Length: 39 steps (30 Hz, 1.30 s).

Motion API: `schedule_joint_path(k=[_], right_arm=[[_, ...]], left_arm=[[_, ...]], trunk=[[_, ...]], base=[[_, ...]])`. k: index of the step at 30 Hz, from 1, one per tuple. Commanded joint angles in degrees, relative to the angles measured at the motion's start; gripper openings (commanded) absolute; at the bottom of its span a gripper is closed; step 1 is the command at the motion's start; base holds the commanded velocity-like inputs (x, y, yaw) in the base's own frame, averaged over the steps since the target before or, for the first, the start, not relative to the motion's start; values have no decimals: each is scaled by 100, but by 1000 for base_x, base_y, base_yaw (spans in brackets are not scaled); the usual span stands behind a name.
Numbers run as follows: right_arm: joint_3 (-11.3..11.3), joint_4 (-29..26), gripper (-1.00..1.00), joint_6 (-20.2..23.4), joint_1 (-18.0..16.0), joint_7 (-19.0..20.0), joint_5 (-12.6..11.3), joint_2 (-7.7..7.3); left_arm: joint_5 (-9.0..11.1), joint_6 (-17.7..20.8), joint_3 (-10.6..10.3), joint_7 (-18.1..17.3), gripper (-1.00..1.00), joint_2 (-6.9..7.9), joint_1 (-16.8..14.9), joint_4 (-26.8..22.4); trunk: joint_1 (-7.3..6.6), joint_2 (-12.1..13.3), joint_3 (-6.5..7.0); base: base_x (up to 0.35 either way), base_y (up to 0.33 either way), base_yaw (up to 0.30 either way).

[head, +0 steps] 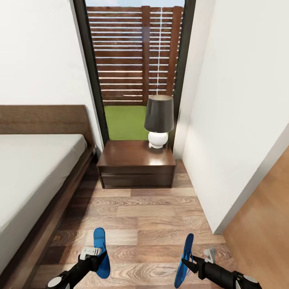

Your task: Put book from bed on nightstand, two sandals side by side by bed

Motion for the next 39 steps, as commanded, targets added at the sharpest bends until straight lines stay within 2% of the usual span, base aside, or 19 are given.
schedule_joint_path(k=[1, 39], right_arm=[[-47, -5, -100, 16, -7, 38, 49, 6], [-47, 107, -100, 12, -7, 38, 49, 6]], left_arm=[[-51, -32, 41, -31, -100, -4, -5, 4], [-46, -32, 38, -27, -100, -5, -5, 4]], trunk=[[2, -2, -5], [2, -2, -5]], base=[[331, 0, 0], [315, -23, 3]])
